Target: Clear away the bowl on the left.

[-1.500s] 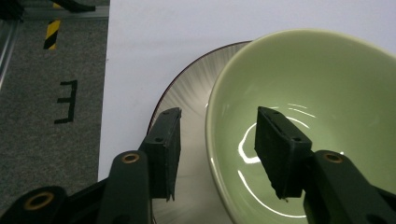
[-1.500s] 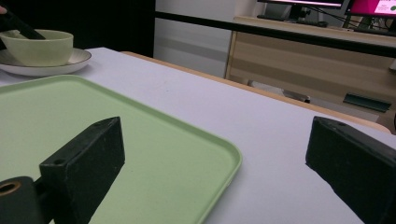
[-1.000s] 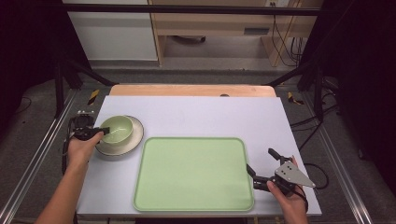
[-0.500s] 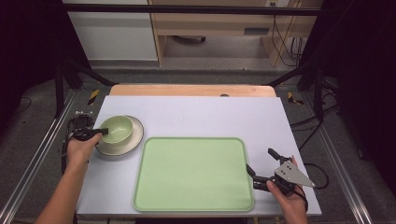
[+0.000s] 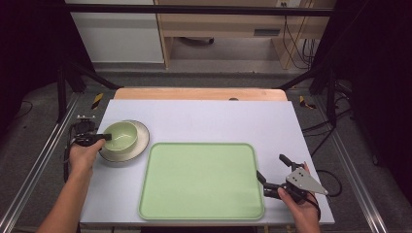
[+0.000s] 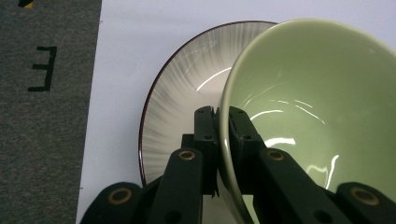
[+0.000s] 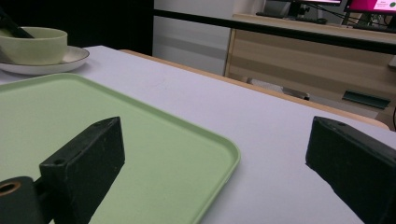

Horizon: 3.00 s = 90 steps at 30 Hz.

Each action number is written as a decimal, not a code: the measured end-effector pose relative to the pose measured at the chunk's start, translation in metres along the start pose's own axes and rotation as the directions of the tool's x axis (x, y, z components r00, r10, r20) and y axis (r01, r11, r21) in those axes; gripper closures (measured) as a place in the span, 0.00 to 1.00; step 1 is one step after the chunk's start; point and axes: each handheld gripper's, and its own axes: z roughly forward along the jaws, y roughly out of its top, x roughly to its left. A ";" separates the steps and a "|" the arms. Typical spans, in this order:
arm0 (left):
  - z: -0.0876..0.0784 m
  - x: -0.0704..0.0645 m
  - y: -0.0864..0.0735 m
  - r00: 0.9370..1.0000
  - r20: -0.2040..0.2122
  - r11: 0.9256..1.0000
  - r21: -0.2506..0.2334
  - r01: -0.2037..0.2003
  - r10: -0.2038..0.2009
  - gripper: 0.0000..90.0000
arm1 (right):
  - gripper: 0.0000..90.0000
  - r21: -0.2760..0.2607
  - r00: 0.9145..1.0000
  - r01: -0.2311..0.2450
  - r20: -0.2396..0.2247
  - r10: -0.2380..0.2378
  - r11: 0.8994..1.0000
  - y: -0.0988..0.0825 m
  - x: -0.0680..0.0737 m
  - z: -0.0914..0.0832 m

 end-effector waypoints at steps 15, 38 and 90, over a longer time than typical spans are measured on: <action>-0.014 -0.008 0.002 0.997 0.061 0.998 -0.035 0.046 -0.044 0.92 | 0.05 -0.008 1.000 -0.001 0.000 0.001 1.000 0.001 0.001 -0.003; -0.012 -0.085 0.006 0.968 0.239 0.997 -0.038 -0.067 0.074 0.92 | 0.05 -0.016 1.000 -0.002 0.001 0.002 1.000 0.002 0.000 -0.004; 0.002 -0.171 -0.028 0.889 0.395 0.967 -0.001 -0.254 0.234 0.92 | 0.05 -0.020 1.000 -0.004 0.002 0.004 1.000 0.003 -0.001 -0.005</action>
